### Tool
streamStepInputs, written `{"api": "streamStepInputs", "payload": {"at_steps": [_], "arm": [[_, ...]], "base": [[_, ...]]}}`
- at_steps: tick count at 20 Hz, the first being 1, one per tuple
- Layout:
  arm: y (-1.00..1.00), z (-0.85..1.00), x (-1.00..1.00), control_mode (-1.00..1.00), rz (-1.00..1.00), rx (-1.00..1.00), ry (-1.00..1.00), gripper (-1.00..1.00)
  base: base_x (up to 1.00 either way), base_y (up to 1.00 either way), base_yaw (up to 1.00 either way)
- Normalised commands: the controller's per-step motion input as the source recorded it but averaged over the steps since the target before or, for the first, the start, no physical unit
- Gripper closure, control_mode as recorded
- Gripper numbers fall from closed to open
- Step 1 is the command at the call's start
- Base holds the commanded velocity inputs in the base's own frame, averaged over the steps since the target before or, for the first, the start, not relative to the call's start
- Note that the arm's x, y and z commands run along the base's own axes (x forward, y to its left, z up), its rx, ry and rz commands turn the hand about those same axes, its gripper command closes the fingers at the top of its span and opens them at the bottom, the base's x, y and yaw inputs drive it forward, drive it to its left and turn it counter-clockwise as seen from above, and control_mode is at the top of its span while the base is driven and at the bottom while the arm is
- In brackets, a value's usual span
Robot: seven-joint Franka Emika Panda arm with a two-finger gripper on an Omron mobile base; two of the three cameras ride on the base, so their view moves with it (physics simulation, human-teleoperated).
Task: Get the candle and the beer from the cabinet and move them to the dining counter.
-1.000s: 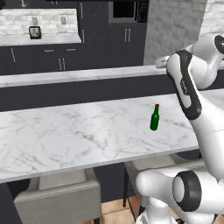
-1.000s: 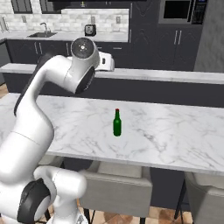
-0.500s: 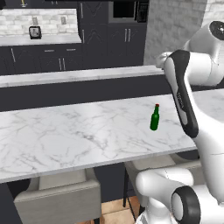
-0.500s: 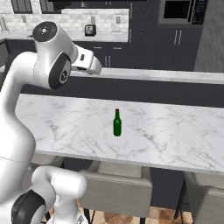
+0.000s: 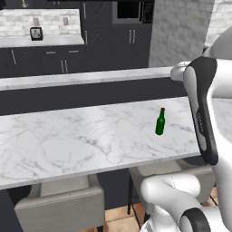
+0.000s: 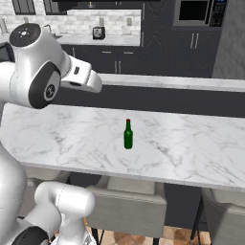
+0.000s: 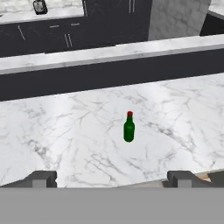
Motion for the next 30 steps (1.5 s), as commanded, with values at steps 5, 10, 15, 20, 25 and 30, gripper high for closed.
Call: {"api": "streamStepInputs", "payload": {"at_steps": [5,10,15,20,25,30], "arm": [[0.09,0.0,-0.58,-1.0,0.0,-0.07,0.06,-1.0],[0.15,-0.02,-0.48,-1.0,0.0,-0.13,0.01,-1.0],[0.06,-0.03,-0.32,-1.0,0.0,-0.11,0.0,-1.0],[0.0,0.0,0.0,1.0,0.0,0.0,0.0,-1.0],[0.0,0.0,0.0,1.0,0.0,0.0,0.0,-1.0],[0.0,0.0,0.0,1.0,0.0,0.0,0.0,-1.0]], "base": [[0.0,0.0,0.0],[0.0,0.0,0.0],[0.0,0.0,0.0],[-0.4,0.0,-0.01],[-0.85,0.12,-0.02],[-0.91,0.94,-0.01]]}}
